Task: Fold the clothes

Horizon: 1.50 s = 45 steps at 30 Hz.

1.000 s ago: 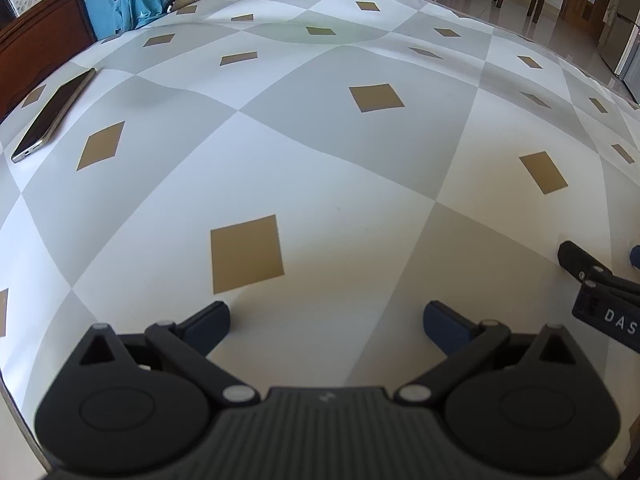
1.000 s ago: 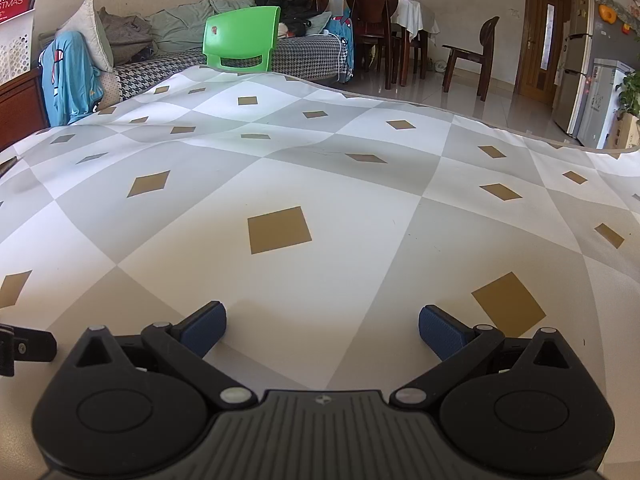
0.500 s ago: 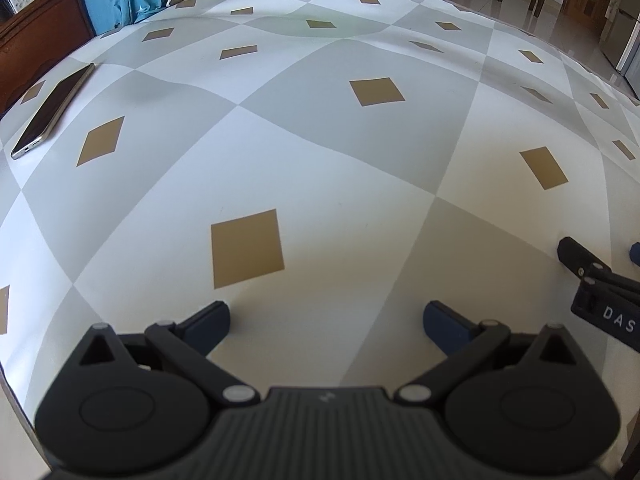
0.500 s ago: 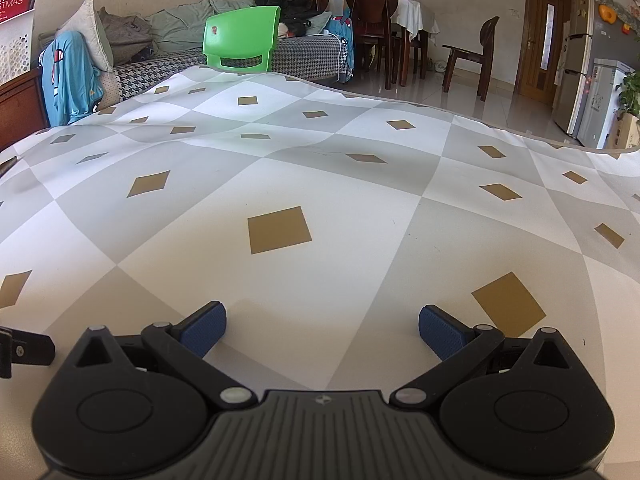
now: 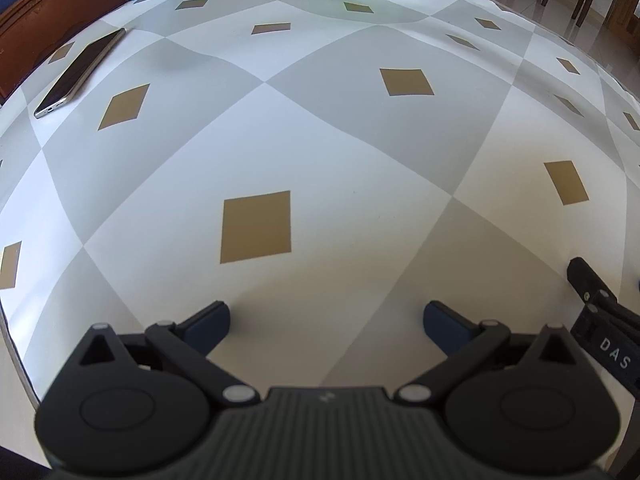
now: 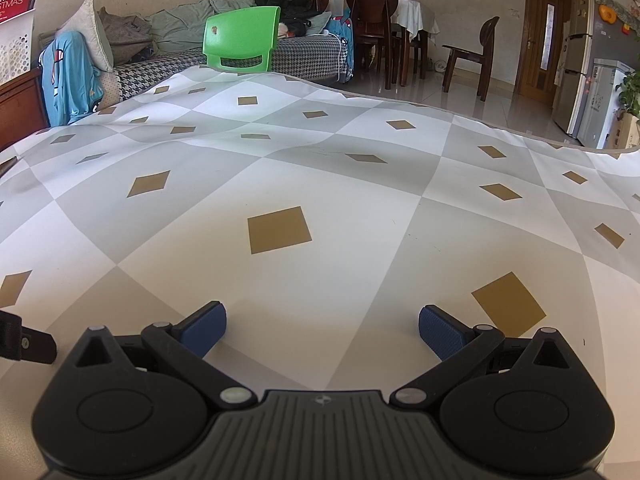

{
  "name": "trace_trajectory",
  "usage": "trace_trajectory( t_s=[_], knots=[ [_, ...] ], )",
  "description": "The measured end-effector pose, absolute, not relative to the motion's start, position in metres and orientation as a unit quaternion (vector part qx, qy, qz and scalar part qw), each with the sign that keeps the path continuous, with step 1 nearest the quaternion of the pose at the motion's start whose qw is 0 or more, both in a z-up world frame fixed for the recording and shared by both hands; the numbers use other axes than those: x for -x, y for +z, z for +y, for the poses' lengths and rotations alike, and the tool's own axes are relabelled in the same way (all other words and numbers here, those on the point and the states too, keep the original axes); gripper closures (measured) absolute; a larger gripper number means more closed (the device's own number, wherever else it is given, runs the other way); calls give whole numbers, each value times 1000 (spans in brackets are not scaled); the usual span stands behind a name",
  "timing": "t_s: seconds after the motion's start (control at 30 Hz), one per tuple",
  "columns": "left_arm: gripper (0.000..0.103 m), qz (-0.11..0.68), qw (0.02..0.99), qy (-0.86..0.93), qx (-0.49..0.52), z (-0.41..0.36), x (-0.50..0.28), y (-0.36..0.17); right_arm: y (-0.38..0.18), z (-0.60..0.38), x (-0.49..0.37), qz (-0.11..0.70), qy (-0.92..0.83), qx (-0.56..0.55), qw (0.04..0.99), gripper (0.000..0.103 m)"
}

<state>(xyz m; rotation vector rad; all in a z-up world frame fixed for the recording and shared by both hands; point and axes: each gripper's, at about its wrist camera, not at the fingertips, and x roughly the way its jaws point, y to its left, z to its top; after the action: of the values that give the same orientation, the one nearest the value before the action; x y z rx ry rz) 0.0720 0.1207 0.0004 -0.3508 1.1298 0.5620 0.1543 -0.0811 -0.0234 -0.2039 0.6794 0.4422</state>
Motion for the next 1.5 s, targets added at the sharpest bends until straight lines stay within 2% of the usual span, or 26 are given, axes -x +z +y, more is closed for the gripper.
trace_trajectory(
  t_s=[0.67, 1.5],
  knots=[
    [0, 523, 819, 201, 120, 118, -61, 1, -23, -81, -154, 330, 215, 99, 914, 1],
    [0, 519, 821, 205, 119, 117, -67, 0, -23, -81, -154, 330, 215, 99, 914, 1]
  ],
)
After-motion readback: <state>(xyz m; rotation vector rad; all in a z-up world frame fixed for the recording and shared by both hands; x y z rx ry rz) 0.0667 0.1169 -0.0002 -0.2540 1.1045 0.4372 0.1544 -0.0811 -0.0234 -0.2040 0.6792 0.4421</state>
